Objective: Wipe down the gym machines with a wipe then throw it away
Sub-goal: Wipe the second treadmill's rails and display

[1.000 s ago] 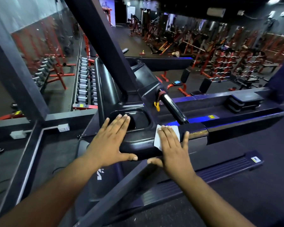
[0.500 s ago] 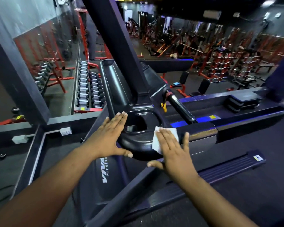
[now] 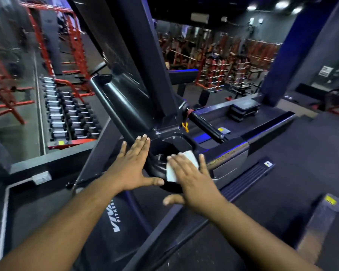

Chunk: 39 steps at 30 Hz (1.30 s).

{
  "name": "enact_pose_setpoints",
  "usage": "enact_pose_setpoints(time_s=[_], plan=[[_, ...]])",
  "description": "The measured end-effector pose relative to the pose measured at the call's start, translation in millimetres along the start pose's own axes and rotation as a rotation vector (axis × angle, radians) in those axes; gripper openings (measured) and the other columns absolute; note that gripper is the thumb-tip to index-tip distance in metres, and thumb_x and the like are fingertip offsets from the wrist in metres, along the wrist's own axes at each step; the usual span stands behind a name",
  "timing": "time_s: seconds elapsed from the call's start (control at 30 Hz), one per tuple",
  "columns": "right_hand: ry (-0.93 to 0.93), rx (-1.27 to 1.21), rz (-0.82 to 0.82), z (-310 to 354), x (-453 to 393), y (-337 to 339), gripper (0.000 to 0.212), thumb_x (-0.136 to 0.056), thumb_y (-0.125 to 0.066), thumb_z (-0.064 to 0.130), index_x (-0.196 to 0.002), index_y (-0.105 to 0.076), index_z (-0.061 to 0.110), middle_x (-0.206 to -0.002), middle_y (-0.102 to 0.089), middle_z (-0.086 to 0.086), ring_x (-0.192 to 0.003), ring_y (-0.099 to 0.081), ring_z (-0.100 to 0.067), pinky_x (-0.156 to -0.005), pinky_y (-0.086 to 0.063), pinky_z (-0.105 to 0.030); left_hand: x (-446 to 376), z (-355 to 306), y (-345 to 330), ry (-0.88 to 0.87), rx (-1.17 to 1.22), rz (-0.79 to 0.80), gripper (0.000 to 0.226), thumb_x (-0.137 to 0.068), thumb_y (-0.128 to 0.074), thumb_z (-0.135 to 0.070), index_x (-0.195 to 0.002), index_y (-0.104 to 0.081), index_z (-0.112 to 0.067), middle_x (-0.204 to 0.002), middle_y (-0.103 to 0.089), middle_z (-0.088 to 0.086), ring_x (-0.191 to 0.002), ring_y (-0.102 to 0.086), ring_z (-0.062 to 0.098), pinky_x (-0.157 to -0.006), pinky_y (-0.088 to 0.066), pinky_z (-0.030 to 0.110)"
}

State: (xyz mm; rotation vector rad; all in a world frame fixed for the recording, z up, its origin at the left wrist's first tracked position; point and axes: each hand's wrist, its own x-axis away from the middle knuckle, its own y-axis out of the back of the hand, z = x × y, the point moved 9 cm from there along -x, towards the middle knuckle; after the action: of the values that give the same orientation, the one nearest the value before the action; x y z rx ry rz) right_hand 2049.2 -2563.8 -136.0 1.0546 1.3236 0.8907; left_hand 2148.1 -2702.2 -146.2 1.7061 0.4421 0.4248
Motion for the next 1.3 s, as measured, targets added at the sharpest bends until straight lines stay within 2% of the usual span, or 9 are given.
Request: enact_pose_setpoints(time_s=[0.1,0.33,0.53,0.73,0.83,0.93,1.0,1.17,1.3], plan=[[-0.173,-0.086,0.166,-56,-1,2,0.130,-0.060,-0.010,0.105,-0.162,-0.010,0.025,-0.169,-0.008,0.008,-0.155,0.000,-0.007,-0.120,0.008,-0.065,-3,-3,1,0.005,0.040,-0.023,0.147,-0.054,-0.019,-0.108,-0.157,0.027,-0.015,-0.162,0.037,-0.002,-0.149,0.035,0.013,-0.123,0.019,0.048],[-0.290,-0.248,0.372,-82,-51,-2,0.134,-0.055,-0.004,0.106,-0.163,-0.009,0.026,-0.169,0.010,0.013,-0.155,0.006,-0.009,-0.114,0.021,-0.061,-16,-19,7,0.024,0.069,-0.047,0.150,-0.047,-0.007,-0.111,-0.160,0.021,-0.016,-0.167,0.028,-0.001,-0.150,0.033,0.013,-0.124,0.015,0.053],[-0.150,-0.217,0.323,-61,-25,-1,0.129,-0.060,-0.010,0.104,-0.161,-0.018,0.024,-0.169,-0.011,0.011,-0.153,0.014,-0.004,-0.116,0.014,-0.067,-18,-15,2,0.048,0.058,-0.091,0.153,-0.042,-0.001,-0.112,-0.161,0.019,-0.019,-0.169,0.023,-0.004,-0.151,0.030,0.011,-0.125,0.013,0.053],[-0.123,-0.154,0.497,-50,-70,-6,0.110,-0.078,-0.020,0.089,-0.163,-0.006,0.021,-0.170,-0.001,0.004,-0.155,0.007,-0.008,-0.117,0.020,-0.062,-18,-17,4,0.045,0.082,-0.100,0.153,-0.042,-0.006,-0.113,-0.161,0.017,-0.020,-0.170,0.020,-0.005,-0.152,0.028,0.010,-0.125,0.013,0.052],[-0.015,-0.148,0.501,-31,-77,-11,0.097,-0.086,-0.023,0.083,-0.161,-0.022,0.022,-0.170,-0.012,0.004,-0.155,0.003,-0.008,-0.119,0.017,-0.060,-16,-16,4,0.056,0.100,-0.088,0.155,-0.040,-0.006,-0.113,-0.161,0.018,-0.020,-0.169,0.021,-0.006,-0.151,0.029,0.008,-0.125,0.014,0.051],[0.024,-0.212,0.364,-36,-63,-10,0.107,-0.076,-0.014,0.095,-0.157,-0.033,0.028,-0.164,-0.030,0.007,-0.155,-0.007,-0.005,-0.124,0.007,-0.054,-15,-16,4,0.064,0.108,-0.081,0.155,-0.039,-0.006,-0.113,-0.160,0.020,-0.020,-0.169,0.023,-0.006,-0.151,0.030,0.009,-0.125,0.013,0.052],[-0.043,-0.210,0.277,-54,-51,-5,0.118,-0.068,-0.009,0.101,-0.161,-0.024,0.028,-0.167,-0.022,0.010,-0.154,-0.009,-0.005,-0.125,0.001,-0.053,-15,-15,3,0.070,0.102,-0.083,0.155,-0.038,-0.005,-0.113,-0.160,0.022,-0.020,-0.168,0.025,-0.006,-0.150,0.031,0.009,-0.125,0.013,0.052],[-0.156,-0.087,0.351,-67,-47,3,0.134,-0.054,0.003,0.105,-0.161,-0.020,0.028,-0.168,-0.016,0.012,-0.154,-0.006,-0.005,-0.123,0.008,-0.056,-15,-15,2,0.068,0.091,-0.066,0.152,-0.042,-0.007,-0.113,-0.159,0.023,-0.021,-0.168,0.025,-0.006,-0.150,0.032,0.009,-0.124,0.015,0.052],[-0.257,-0.047,0.354,-64,-26,6,0.146,-0.044,0.012,0.105,-0.163,-0.004,0.022,-0.170,0.001,0.008,-0.155,0.005,-0.008,-0.126,-0.002,-0.050,-14,-16,4,0.074,0.070,-0.066,0.152,-0.042,-0.006,-0.113,-0.159,0.025,-0.020,-0.167,0.026,-0.006,-0.149,0.033,0.009,-0.124,0.015,0.052]])
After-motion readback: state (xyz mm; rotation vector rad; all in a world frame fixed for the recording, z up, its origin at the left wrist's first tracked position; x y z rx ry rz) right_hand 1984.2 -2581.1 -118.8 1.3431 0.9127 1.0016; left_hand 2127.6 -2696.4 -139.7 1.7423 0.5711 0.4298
